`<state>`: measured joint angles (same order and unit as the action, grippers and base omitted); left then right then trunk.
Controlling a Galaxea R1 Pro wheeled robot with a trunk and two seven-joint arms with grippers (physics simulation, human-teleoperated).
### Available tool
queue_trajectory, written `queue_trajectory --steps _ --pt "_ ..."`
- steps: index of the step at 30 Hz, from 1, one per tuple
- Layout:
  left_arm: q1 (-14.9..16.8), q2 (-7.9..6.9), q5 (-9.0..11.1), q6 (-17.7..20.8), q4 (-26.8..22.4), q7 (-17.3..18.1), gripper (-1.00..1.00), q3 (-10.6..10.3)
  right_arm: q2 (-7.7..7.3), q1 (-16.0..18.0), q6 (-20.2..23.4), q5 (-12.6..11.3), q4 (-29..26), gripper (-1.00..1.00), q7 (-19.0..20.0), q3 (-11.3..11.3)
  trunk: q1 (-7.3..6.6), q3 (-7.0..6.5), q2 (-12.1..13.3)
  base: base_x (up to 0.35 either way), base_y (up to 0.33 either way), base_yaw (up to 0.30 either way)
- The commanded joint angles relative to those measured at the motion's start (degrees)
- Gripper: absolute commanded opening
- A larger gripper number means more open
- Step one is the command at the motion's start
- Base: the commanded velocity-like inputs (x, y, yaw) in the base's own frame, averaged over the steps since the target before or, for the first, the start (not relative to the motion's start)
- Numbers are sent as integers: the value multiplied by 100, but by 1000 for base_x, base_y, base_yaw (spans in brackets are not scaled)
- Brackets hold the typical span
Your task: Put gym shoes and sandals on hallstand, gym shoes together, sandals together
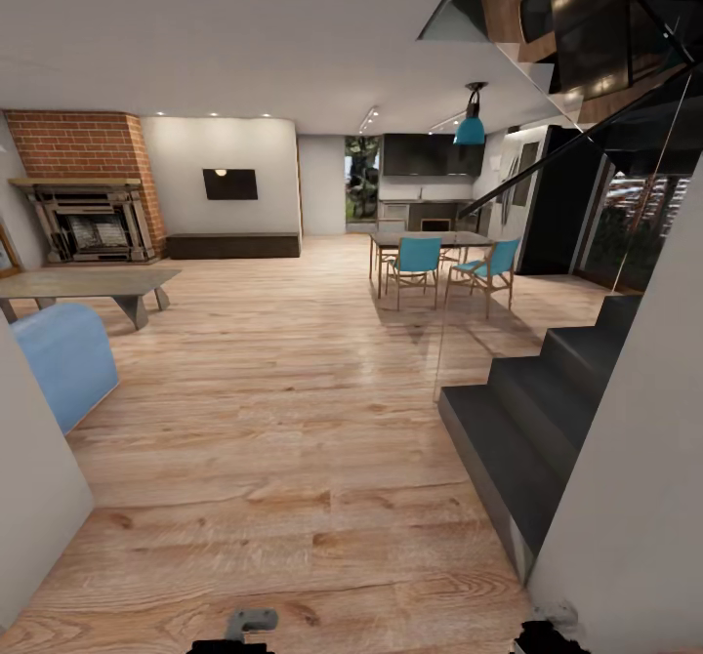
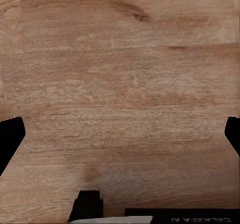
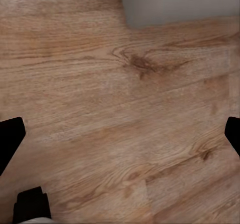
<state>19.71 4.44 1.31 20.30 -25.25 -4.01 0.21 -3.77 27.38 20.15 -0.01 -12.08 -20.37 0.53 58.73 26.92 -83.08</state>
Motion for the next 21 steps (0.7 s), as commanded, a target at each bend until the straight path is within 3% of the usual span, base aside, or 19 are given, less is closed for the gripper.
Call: queue_trajectory --steps 1,8,11,13,21 --pt "153 -3 34 31 206 -8 100 3 1 119 89 -5 75 100 68 -6 0 1 0 0 0 0" --pt "497 -25 133 -114 655 -21 100 18 21 388 222 0 239 100 278 1 0 1 0 0 0 0" --pt "614 -41 171 -284 799 -9 100 24 132 480 114 12 284 100 354 9 0 1 0 0 0 0" --pt "686 -60 200 -391 784 36 100 33 256 536 -1 25 292 100 398 14 0 1 0 0 0 0" --pt "731 -73 215 -462 719 63 100 39 341 571 -81 35 230 100 420 18 0 1 0 0 0 0"
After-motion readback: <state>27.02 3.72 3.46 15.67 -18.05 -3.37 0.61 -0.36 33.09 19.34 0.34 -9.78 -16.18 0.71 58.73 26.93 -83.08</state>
